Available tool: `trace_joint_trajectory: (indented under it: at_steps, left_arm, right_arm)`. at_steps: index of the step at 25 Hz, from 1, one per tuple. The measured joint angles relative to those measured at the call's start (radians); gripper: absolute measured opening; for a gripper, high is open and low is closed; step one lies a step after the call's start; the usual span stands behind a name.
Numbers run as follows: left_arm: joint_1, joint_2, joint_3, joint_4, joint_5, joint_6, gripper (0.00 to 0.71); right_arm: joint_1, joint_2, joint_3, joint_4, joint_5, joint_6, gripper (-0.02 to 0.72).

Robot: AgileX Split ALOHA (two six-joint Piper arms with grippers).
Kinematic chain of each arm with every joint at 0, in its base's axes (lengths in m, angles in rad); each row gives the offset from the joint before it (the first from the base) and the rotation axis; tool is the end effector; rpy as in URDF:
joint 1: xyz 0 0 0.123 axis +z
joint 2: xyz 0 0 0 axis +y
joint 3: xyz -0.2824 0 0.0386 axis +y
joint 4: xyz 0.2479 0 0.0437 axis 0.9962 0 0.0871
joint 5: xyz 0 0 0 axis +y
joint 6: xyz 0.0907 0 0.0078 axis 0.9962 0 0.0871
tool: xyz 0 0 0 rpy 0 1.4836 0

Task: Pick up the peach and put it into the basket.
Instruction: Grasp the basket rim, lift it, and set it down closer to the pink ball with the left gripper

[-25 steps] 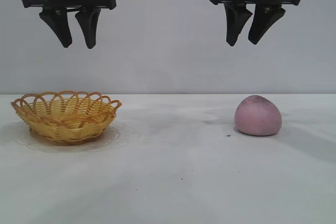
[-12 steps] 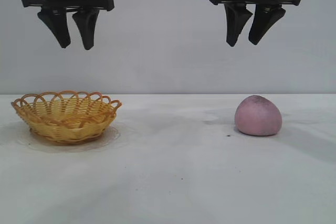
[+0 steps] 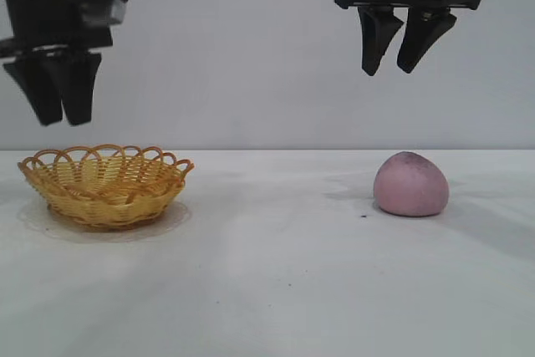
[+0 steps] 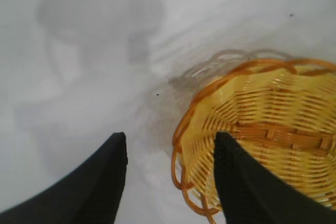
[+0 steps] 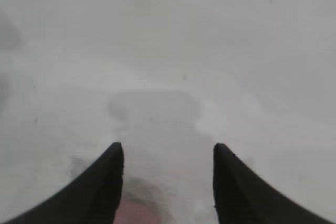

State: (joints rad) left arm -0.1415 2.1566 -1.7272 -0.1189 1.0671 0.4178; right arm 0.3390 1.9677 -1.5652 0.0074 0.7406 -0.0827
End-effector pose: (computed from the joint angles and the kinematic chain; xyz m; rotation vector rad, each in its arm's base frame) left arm 0.4408 -0.0724 0.1842 0.7481 2.8683 -0.1268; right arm 0.4098 0.1450 0.2323 -0.5451 2.5729 0.0969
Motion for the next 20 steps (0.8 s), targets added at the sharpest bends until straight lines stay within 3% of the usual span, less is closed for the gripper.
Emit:
trace_joint_trajectory:
  at_steps: [5,8,10,12,15,16,20]
  left_arm:
    - [0.000,0.060,0.000,-0.019,0.000,0.020,0.377]
    - [0.000,0.096,-0.001,-0.045,0.009,0.034,0.259]
    - [0.000,0.112,-0.002,-0.063,0.025,0.041,0.126]
    - [0.002,0.112,-0.009,-0.097,0.038,0.047,0.062]
    - [0.002,0.112,-0.009,-0.186,0.062,0.037,0.073]
    - [0.002,0.112,-0.009,-0.221,0.068,0.024,0.000]
    - [0.002,0.062,0.061,-0.347,0.043,-0.009,0.000]
  right_arm:
    - [0.000,0.000,0.000,0.000,0.002,0.002,0.370]
    - [0.000,0.000,0.000,0.000,0.002,0.004,0.370]
    - [0.000,0.000,0.000,0.000,0.002,0.004,0.370]
    - [0.000,0.000,0.000,0.000,0.002,0.006,0.370]
    - [0.000,0.000,0.000,0.000,0.002,0.007,0.370]
    - [0.000,0.000,0.000,0.000,0.002,0.007,0.370]
    - [0.000,0.000,0.000,0.000,0.012,0.007,0.370]
